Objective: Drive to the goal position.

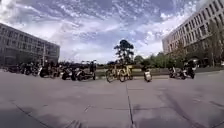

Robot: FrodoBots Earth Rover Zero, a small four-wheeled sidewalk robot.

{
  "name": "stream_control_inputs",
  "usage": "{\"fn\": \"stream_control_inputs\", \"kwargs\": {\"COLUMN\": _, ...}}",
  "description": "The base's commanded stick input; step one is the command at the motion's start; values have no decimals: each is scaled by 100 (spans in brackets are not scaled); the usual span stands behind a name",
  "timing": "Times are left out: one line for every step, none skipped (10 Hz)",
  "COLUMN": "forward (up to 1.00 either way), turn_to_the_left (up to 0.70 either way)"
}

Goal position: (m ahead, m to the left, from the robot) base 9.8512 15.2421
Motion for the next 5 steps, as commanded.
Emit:
{"fn": "stream_control_inputs", "kwargs": {"forward": 0, "turn_to_the_left": 70}}
{"fn": "stream_control_inputs", "kwargs": {"forward": 0, "turn_to_the_left": 70}}
{"fn": "stream_control_inputs", "kwargs": {"forward": 0, "turn_to_the_left": 70}}
{"fn": "stream_control_inputs", "kwargs": {"forward": 0, "turn_to_the_left": 70}}
{"fn": "stream_control_inputs", "kwargs": {"forward": 0, "turn_to_the_left": 70}}
